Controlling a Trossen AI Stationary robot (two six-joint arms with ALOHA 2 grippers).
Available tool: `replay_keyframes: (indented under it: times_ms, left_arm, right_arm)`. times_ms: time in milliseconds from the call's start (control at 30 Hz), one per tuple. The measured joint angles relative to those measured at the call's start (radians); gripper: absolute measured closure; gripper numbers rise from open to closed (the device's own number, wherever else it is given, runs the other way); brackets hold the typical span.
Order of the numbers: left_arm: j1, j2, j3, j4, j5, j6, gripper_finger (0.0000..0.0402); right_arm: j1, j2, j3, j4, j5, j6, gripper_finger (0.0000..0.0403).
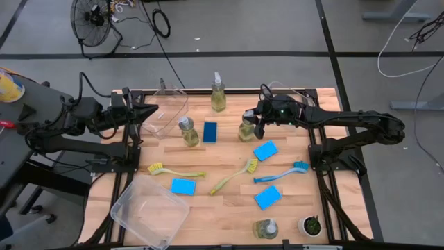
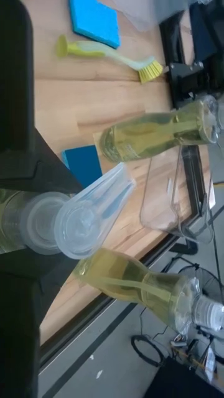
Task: Pick & Place Kitchen Sink Supplies
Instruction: Put the yellow dish soap bottle into the right transparent bin
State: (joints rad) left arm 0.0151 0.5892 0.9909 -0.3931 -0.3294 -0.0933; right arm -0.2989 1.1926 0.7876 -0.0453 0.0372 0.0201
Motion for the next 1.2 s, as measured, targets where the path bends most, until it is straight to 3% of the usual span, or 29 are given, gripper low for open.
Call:
replay_keyframes:
  times_ms: [333, 833, 1200]
  left_arm:
    - [0.0, 0.0, 0.0, 0.043, 0.0, 0.001, 0.0385]
    - [0.0, 0.0, 0.0, 0.047, 0.0, 0.001, 0.0385]
    - [0.0, 0.0, 0.0, 0.046, 0.0, 0.003, 0.0385]
  right_arm:
    - [-0.001, 0.001, 0.029, 0.019, 0.01, 0.047, 0.0297]
    - [-0.004, 0.0, 0.327, -0.187, 0.079, -0.009, 0.0297]
    - [-0.083, -0.001, 0.512, -0.27, 0.086, -0.031, 0.0297]
